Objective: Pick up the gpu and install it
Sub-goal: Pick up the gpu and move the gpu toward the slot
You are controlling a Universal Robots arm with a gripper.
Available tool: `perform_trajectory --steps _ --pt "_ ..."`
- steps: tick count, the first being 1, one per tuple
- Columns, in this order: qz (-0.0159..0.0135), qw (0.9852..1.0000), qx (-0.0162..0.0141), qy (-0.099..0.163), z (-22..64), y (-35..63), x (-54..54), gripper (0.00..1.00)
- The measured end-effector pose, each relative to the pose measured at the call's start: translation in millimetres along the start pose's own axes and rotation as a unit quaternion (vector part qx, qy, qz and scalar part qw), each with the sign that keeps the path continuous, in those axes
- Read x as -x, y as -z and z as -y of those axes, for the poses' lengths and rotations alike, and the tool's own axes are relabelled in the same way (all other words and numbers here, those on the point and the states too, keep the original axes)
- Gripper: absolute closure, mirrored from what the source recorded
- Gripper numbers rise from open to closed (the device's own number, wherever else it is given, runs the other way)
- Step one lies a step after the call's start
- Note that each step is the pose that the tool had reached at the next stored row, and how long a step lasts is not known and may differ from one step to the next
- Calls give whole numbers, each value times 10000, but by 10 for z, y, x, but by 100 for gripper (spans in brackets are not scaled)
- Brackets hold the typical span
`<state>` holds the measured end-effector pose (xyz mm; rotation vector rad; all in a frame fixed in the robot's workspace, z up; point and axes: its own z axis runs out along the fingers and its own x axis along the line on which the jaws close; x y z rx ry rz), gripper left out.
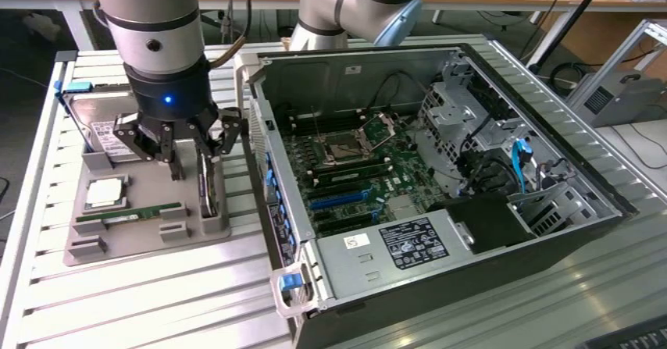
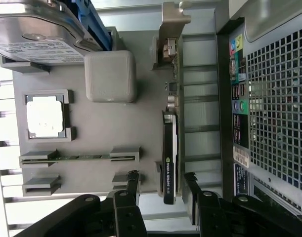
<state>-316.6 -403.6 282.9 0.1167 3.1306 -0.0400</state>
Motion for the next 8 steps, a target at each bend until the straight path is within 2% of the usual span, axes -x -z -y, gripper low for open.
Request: perform_trajectory --steps 1,8 --pt "-21 10000 -2 1 -2 -5 33 52" --pt "-87 10000 -8 3 -29 -20 158 52"
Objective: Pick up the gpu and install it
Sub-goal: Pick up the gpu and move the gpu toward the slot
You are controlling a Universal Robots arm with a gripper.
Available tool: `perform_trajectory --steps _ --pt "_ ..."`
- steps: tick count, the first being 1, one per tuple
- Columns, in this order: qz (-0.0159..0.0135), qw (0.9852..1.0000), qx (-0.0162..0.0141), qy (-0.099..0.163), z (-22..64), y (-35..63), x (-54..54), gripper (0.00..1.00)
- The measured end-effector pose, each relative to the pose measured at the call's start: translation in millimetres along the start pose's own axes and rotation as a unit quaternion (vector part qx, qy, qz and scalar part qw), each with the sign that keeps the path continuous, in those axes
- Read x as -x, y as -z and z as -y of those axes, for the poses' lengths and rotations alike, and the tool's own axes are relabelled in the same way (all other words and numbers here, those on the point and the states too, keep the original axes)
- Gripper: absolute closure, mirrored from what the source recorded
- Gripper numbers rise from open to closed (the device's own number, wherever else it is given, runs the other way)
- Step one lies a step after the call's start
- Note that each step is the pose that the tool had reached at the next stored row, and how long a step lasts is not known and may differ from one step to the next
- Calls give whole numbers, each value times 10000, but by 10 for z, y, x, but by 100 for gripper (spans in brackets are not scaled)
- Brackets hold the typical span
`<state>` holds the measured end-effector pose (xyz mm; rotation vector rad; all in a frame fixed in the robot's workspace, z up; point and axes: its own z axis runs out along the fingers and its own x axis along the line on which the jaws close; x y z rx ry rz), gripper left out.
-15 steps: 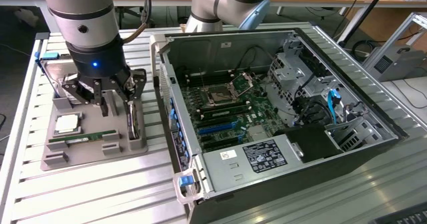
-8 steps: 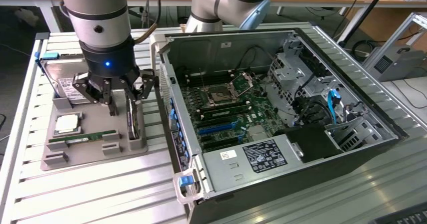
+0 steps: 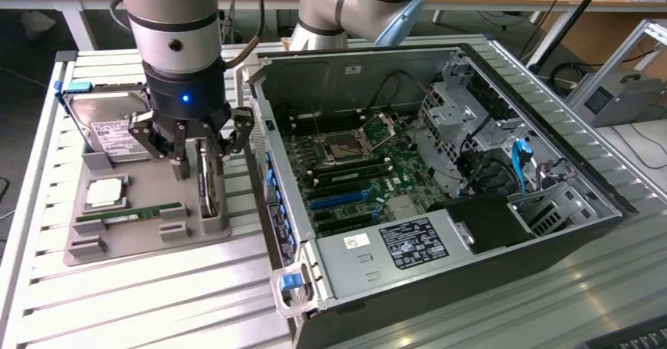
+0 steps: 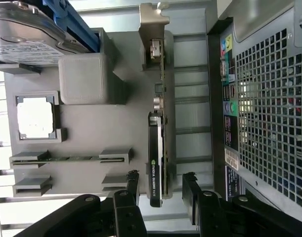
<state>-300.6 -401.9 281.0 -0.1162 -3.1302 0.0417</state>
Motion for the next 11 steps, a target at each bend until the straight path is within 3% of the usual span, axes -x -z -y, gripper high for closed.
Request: perform_trajectory --steps 11 --pt "-11 10000 -13 11 -105 -23 9 52"
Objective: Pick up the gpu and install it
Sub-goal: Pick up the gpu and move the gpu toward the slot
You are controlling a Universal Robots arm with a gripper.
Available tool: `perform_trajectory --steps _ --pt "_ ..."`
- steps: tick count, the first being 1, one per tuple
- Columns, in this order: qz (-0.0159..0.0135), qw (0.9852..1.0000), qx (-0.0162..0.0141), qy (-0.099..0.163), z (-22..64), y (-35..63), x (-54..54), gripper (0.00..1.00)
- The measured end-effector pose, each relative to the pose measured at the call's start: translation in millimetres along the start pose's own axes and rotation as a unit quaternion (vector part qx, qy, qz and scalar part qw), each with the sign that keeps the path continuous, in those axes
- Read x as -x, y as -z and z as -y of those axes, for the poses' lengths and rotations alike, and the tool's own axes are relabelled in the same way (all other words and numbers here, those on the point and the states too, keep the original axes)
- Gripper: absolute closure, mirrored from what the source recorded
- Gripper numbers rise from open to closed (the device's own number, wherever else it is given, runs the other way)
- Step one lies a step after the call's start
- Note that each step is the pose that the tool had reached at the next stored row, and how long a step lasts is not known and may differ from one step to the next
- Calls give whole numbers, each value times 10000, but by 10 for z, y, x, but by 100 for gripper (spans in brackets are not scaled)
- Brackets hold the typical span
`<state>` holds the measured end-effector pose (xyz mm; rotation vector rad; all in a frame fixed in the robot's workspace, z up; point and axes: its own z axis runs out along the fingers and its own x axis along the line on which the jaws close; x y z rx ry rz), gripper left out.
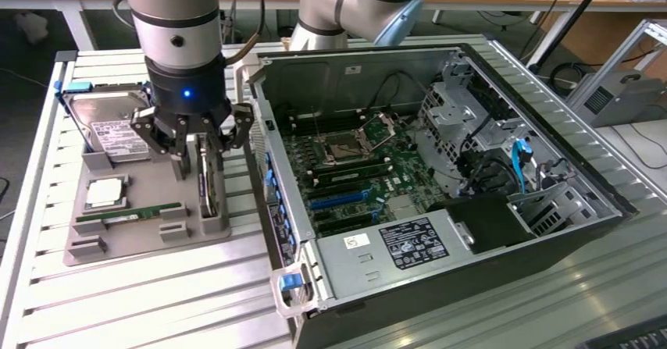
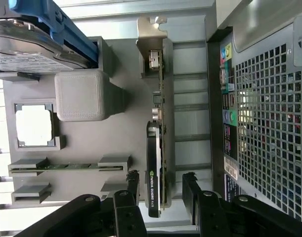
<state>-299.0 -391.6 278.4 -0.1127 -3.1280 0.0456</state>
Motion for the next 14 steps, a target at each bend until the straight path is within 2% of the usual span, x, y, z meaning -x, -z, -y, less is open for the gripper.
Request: perform_trajectory --steps 6,14 --pt "-1 10000 0 1 -57 -45 -3 52" --pt "-2 10000 -2 1 -207 -101 -14 52"
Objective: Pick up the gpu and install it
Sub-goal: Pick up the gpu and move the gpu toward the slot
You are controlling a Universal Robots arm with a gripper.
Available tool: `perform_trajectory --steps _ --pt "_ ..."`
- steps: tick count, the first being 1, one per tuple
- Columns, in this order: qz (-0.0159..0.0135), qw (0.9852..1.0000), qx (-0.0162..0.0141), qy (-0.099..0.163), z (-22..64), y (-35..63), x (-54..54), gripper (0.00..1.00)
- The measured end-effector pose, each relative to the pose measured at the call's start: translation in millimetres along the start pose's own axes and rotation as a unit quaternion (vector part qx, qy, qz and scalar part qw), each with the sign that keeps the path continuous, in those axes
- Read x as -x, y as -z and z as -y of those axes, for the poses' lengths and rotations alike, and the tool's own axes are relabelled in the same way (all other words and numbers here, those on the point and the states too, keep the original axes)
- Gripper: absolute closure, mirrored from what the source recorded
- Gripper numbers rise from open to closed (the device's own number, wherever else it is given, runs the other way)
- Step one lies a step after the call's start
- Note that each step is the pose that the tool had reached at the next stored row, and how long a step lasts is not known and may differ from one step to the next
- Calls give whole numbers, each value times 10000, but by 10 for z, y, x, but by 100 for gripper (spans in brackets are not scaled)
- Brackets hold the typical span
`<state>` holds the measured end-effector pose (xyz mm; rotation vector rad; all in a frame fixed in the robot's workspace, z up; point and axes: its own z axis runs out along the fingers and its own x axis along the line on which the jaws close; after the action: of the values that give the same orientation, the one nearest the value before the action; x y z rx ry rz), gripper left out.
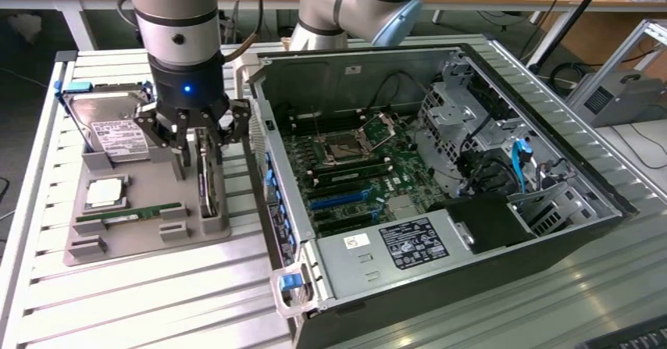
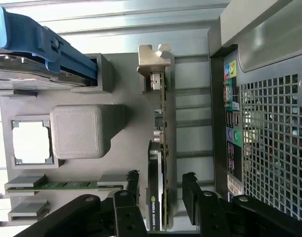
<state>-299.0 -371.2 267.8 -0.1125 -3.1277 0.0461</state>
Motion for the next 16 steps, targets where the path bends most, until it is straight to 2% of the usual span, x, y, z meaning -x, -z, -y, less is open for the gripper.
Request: perform_trajectory --steps 6,12,16 --pt "0 10000 -1 0 -47 -58 -6 52" --pt "0 10000 -2 1 -59 -92 -35 52" --pt "0 10000 -1 1 -63 -150 -35 52"
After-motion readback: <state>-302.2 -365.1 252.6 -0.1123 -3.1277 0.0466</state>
